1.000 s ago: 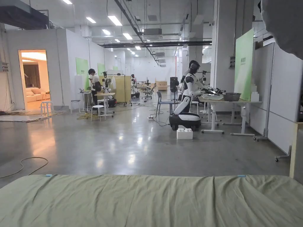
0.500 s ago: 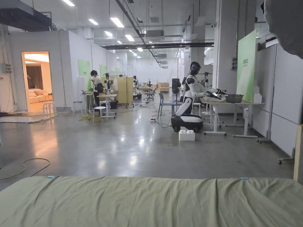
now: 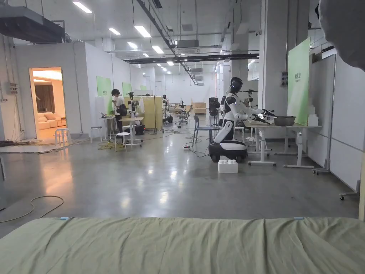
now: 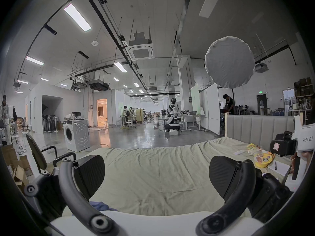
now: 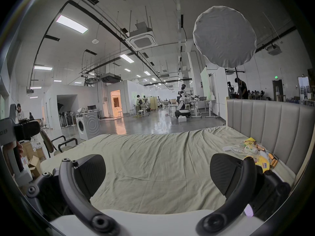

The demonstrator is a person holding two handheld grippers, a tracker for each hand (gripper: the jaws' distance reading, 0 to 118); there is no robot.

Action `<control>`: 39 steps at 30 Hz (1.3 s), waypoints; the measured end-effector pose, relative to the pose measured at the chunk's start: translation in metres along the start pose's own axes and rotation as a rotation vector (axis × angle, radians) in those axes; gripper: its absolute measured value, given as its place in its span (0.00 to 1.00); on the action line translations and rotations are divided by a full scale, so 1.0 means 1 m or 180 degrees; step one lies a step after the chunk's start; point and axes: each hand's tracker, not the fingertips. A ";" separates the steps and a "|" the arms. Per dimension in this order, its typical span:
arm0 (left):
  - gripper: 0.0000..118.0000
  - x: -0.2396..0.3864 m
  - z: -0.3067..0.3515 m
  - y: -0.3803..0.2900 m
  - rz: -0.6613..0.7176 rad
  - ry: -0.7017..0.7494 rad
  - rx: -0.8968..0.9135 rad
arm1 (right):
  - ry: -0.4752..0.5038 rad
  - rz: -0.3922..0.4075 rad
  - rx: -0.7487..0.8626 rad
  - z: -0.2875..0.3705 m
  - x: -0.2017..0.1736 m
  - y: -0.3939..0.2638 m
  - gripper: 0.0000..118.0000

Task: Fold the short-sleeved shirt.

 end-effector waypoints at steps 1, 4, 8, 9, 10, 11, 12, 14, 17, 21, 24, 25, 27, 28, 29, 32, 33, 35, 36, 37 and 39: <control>1.00 0.000 0.000 0.001 -0.0016 0.0007 0.0013 | -0.0014 0.0057 0.0007 0.000 -0.001 0.001 1.00; 1.00 -0.001 0.000 0.003 0.0006 -0.0002 0.0011 | -0.0092 0.0245 0.0090 0.000 -0.006 0.005 1.00; 1.00 -0.002 0.000 0.005 0.0091 -0.0043 0.0033 | -0.0115 0.0211 0.0075 0.000 -0.004 0.003 1.00; 1.00 -0.002 0.000 0.004 0.0080 -0.0046 0.0038 | -0.0118 0.0175 0.0080 -0.001 -0.004 0.003 1.00; 1.00 -0.002 0.000 0.004 0.0079 -0.0047 0.0034 | -0.0110 0.0137 0.0078 -0.001 -0.003 0.004 1.00; 1.00 -0.001 -0.001 0.004 0.0075 -0.0048 0.0025 | -0.0099 0.0101 0.0065 -0.001 -0.003 0.004 1.00; 1.00 -0.001 -0.001 0.004 0.0071 -0.0054 0.0013 | -0.0099 0.0089 0.0062 -0.001 -0.003 0.003 1.00; 1.00 0.000 0.000 0.004 0.0077 -0.0071 0.0009 | -0.0116 0.0081 0.0063 0.000 -0.002 0.003 1.00; 1.00 0.002 -0.001 0.003 0.0066 -0.0089 -0.0019 | -0.0130 0.0091 0.0042 0.000 -0.002 0.002 1.00; 1.00 0.003 -0.001 0.001 0.0093 -0.0102 -0.0045 | -0.0264 0.0078 0.0009 -0.002 -0.001 0.004 1.00; 1.00 0.003 -0.002 -0.001 0.0106 -0.0121 -0.0082 | -0.0442 -0.0167 -0.0099 -0.005 0.003 0.009 1.00; 1.00 0.003 -0.003 -0.001 0.0104 -0.0122 -0.0088 | -0.0377 -0.0272 -0.0122 -0.006 0.005 0.010 1.00; 1.00 0.004 -0.004 -0.001 0.0104 -0.0129 -0.0096 | -0.0303 -0.0567 -0.0218 -0.007 0.007 0.010 1.00; 1.00 0.004 -0.004 -0.001 0.0107 -0.0133 -0.0095 | -0.0312 -0.0690 -0.0305 -0.008 0.006 0.010 1.00; 1.00 0.004 -0.005 -0.001 0.0116 -0.0135 -0.0095 | -0.0347 -0.0802 -0.0406 -0.010 0.004 0.010 1.00; 1.00 0.005 -0.006 0.000 0.0179 -0.0194 -0.0107 | -0.0566 -0.1102 -0.0780 -0.013 -0.004 0.011 1.00; 1.00 0.005 -0.006 0.001 0.0171 -0.0215 -0.0109 | -0.0540 -0.1183 -0.0808 -0.013 -0.006 0.011 1.00; 1.00 0.006 -0.006 0.001 0.0137 -0.0262 -0.0116 | -0.0418 -0.1218 -0.0791 -0.011 -0.005 0.012 1.00; 1.00 0.007 -0.007 0.002 0.0034 -0.0218 -0.0118 | -0.0389 -0.1216 -0.0776 -0.010 -0.005 0.014 1.00; 1.00 0.007 -0.007 0.002 0.0030 -0.0179 -0.0112 | -0.0376 -0.1217 -0.0768 -0.009 -0.006 0.017 1.00; 1.00 0.006 -0.006 0.004 -0.0016 -0.0142 -0.0108 | -0.0372 -0.1194 -0.0762 -0.007 -0.008 0.022 1.00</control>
